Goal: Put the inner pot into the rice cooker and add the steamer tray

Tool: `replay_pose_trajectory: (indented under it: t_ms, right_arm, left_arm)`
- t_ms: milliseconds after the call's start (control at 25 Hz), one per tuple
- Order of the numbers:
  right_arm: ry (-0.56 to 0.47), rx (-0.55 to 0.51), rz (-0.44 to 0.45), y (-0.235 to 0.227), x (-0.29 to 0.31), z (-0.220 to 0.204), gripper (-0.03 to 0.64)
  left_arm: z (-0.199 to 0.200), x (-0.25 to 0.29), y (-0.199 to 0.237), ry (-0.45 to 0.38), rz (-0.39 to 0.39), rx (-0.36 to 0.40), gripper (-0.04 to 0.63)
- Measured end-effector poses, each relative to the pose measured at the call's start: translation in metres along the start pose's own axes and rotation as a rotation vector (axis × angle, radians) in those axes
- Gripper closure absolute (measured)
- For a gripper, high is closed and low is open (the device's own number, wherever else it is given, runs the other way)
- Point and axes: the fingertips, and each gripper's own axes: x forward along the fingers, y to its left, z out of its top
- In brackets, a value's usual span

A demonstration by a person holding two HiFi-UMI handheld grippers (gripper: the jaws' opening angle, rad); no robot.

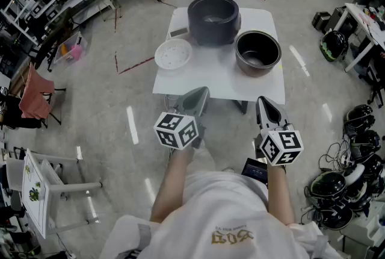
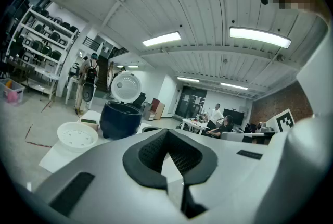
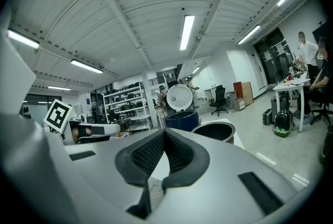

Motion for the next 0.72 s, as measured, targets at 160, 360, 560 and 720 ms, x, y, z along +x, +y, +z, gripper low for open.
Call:
replay_pose_trajectory:
  t_ms: [160,360,560,720]
  right_arm:
    - [0.005,0.003,0.000,-0.001,-0.003,-0.001,0.606]
    - [0.006,0.012,0.000,-0.006,-0.010,-0.005,0.606]
    - [0.017,0.072,-0.025,-0.018,-0.017,-0.008,0.555]
    - [0.044,0.124,-0.034,-0.032,-0.020,-0.015,0.411]
  left_arm:
    - [-0.003,-0.002,-0.001,0.003,0.005,-0.006,0.578]
    - [-0.008,0.000,-0.005,0.010,0.005,-0.007,0.578]
    - [-0.009,-0.002,-0.002,-0.001,0.010,-0.104,0.461]
    - [-0.011,0.001,0.002,-0.006,0.008,-0.172,0.320]
